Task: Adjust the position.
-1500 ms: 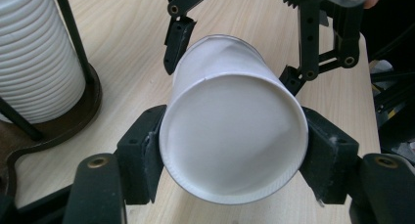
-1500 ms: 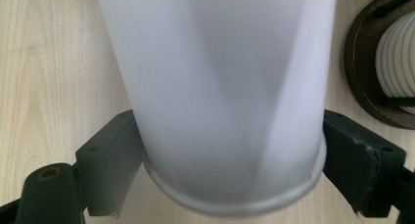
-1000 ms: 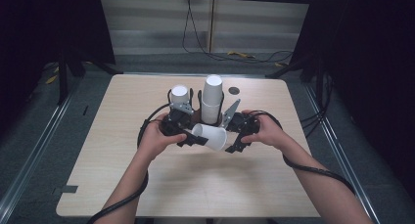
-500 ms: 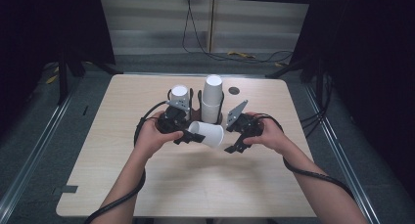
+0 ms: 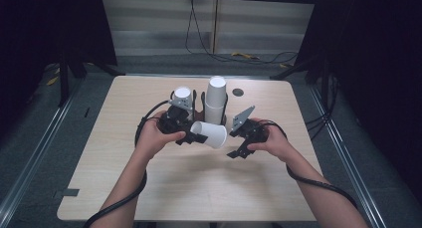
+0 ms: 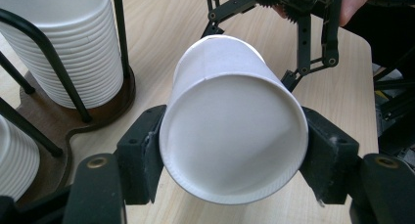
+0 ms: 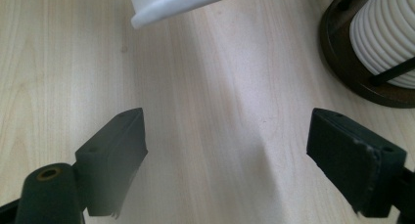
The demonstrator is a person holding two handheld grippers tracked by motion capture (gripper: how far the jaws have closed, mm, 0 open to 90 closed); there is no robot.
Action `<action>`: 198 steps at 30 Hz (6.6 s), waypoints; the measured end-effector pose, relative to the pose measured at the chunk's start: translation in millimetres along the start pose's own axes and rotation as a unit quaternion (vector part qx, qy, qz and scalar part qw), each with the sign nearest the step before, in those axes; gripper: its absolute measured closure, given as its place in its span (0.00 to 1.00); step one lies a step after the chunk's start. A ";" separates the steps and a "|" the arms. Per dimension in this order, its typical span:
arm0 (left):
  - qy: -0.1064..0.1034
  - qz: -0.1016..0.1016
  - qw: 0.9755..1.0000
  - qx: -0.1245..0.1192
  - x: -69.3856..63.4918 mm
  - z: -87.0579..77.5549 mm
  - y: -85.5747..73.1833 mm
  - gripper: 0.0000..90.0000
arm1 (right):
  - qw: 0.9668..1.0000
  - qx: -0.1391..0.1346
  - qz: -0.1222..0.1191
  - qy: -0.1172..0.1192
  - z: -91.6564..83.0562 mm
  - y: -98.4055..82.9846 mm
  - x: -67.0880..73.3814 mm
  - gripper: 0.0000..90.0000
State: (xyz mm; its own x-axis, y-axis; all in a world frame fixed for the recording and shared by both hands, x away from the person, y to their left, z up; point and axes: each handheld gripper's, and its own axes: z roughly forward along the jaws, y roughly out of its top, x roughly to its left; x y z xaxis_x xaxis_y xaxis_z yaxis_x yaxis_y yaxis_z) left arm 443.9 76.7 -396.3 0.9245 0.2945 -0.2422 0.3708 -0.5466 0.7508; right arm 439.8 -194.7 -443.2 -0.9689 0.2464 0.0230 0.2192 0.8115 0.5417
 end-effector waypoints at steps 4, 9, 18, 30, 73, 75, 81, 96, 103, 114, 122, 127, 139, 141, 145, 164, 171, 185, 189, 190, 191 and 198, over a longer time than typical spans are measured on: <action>-0.001 0.000 1.000 0.002 -0.1 0.6 0.0 0.38 | 1.000 -0.010 0.004 0.003 -0.9 -0.1 -0.1 0.16; -0.005 -0.003 1.000 -0.006 0.7 1.8 -0.9 0.38 | 1.000 -0.024 0.009 0.004 -0.9 -0.7 0.3 0.16; -0.001 -0.004 1.000 -0.003 1.9 -0.7 1.4 0.38 | 0.999 -0.049 0.013 0.002 -0.9 -1.0 -0.6 0.16; -0.001 -0.002 1.000 0.001 1.3 0.1 4.0 0.38 | 0.998 -0.060 0.010 0.002 -1.2 3.6 0.8 0.16; -0.018 -0.013 1.000 -0.002 5.3 10.3 3.3 0.38 | 0.996 -0.092 0.009 0.012 -1.3 7.8 -0.4 0.16; -0.019 -0.013 1.000 -0.001 5.0 9.8 4.0 0.38 | 0.996 -0.092 0.009 0.010 -1.7 7.9 -0.7 0.16; -0.023 -0.013 1.000 -0.005 3.5 10.2 5.6 0.38 | 0.995 -0.098 0.010 0.008 -2.4 8.9 -1.4 0.16; -0.029 -0.015 0.999 -0.007 3.4 11.1 6.4 0.38 | 0.994 -0.109 0.010 0.003 0.5 9.1 -1.9 0.16; -0.030 -0.017 0.999 -0.006 3.9 12.1 5.5 0.38 | 0.994 -0.111 0.005 0.004 1.3 11.7 -1.3 0.16; -0.032 -0.019 0.999 0.003 4.2 13.7 5.2 0.38 | 0.994 -0.111 -0.006 0.005 2.2 14.9 -0.5 0.16; -0.033 -0.023 0.999 0.001 4.6 15.7 5.5 0.37 | 0.993 -0.113 -0.015 0.003 1.0 14.3 0.4 0.20; -0.037 -0.026 0.999 0.002 5.1 17.2 5.6 0.37 | 0.993 -0.113 -0.012 0.003 1.0 12.7 0.8 0.20; -0.016 -0.021 1.000 -0.003 5.8 18.0 4.5 0.30 | 0.993 -0.117 -0.009 -0.003 -2.3 10.1 0.1 0.21; -0.014 -0.019 1.000 -0.001 6.3 17.7 4.0 0.28 | 0.994 -0.113 -0.009 -0.005 -2.6 9.3 -0.4 0.21; -0.010 -0.006 1.000 0.006 5.8 17.2 1.9 0.26 | 0.994 -0.110 -0.004 -0.007 -4.0 7.2 -1.3 0.21; 0.018 0.031 0.999 0.038 3.6 18.9 -11.0 0.24 | 0.999 -0.042 -0.009 -0.008 -9.2 5.8 -1.3 0.21; 0.018 0.034 0.998 0.047 3.6 23.8 -17.5 0.24 | 1.000 -0.025 -0.015 -0.009 -8.9 7.1 -2.3 0.21; 0.024 0.038 0.998 0.047 1.7 25.4 -21.8 0.24 | 0.999 0.019 -0.032 -0.012 -11.3 10.9 -2.0 0.21; 0.023 0.037 0.998 0.046 0.9 26.8 -22.7 0.24 | 0.999 0.023 -0.035 -0.012 -12.1 12.6 -1.9 0.21; 0.024 0.037 0.998 0.049 0.4 26.9 -22.5 0.24 | 0.999 0.025 -0.036 -0.012 -12.2 13.0 -1.8 0.21; 0.023 0.039 0.998 0.048 0.4 27.4 -23.1 0.24 | 0.999 0.028 -0.036 -0.011 -12.5 13.5 -1.7 0.21; 0.027 0.038 0.998 0.048 0.9 29.3 -27.3 0.24 | 0.998 0.043 -0.048 -0.014 -12.3 15.8 -2.7 0.21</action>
State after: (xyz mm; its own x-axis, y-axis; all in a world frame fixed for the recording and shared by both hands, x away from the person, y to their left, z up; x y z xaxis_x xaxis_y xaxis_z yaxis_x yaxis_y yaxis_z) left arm 437.2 68.9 -434.9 0.9450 0.2897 -0.1517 0.3093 -0.6410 0.7025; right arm 444.4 -189.0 -424.4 -0.9826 0.1786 -0.0504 0.1351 0.8746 0.4657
